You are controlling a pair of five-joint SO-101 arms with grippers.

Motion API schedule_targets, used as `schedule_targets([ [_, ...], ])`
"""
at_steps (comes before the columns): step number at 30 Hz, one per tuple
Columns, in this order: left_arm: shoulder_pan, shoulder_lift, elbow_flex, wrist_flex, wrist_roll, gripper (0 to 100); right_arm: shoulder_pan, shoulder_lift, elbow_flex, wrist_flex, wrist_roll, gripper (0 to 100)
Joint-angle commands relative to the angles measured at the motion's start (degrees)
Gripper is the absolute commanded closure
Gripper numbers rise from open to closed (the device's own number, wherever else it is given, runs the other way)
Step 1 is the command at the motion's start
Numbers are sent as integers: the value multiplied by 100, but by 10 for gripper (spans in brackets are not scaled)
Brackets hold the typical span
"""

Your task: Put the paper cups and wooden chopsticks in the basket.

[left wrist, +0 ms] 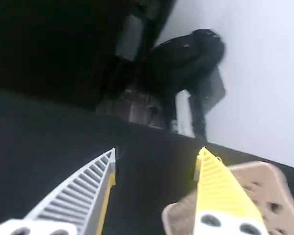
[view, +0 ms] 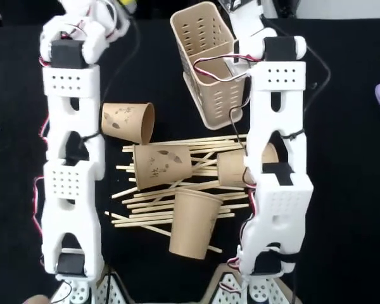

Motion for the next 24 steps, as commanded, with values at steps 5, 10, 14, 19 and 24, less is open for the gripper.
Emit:
schedule_targets([
  [5, -127, 255, 40, -105, 97, 740, -167, -233, -31, 44, -615, 988],
  [10, -101, 220, -4, 281, 79, 739, -308, -567, -22, 290, -352, 988],
  [14, -136, 220, -804, 1222, 62, 737, -404, -796, -22, 536, -431, 988],
  [19, -154, -97, -760, 2356, 62, 737, -668, -1042, -22, 633, -677, 988],
  [24, -295, -466, -769, 2664, -185, 737, -958, -1138, -22, 791, -686, 988],
])
